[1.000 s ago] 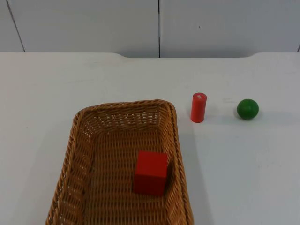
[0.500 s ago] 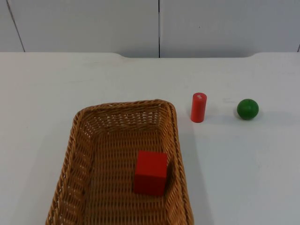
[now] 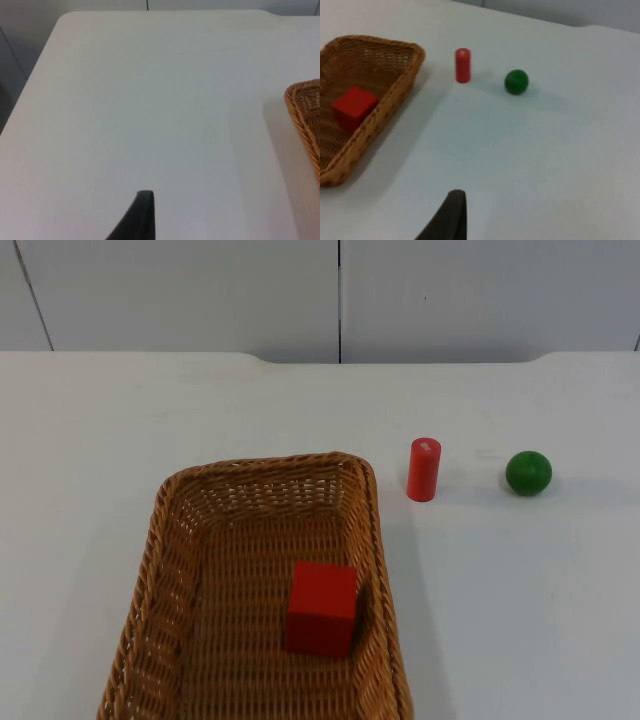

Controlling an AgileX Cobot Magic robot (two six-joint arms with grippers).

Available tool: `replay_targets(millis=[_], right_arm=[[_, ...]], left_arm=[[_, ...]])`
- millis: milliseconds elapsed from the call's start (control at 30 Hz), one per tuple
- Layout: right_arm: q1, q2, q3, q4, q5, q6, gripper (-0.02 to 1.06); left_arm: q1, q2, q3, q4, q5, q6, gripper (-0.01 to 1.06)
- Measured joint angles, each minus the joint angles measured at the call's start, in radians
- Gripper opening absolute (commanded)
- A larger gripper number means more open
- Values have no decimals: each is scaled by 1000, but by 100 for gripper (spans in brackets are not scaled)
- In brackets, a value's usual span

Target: Pick up the basket with the left hand and place the object to the left of the red cylinder into the basket with the right hand.

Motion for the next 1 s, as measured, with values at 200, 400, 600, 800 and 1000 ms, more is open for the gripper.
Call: replay_targets(millis=[200,400,600,800,1000], right_arm=[[-146,0,0,0,0,0,105],[-231,0,0,0,0,0,105],[-265,0,0,3,0,0,105],[-265,0,0,3,0,0,105],[-265,0,0,3,0,0,105]], left_arm=[[0,0,0,0,0,0,105],[0,0,0,0,0,0,105],[0,0,0,0,0,0,105],[0,0,0,0,0,0,105],[-21,0,0,0,0,0,105]])
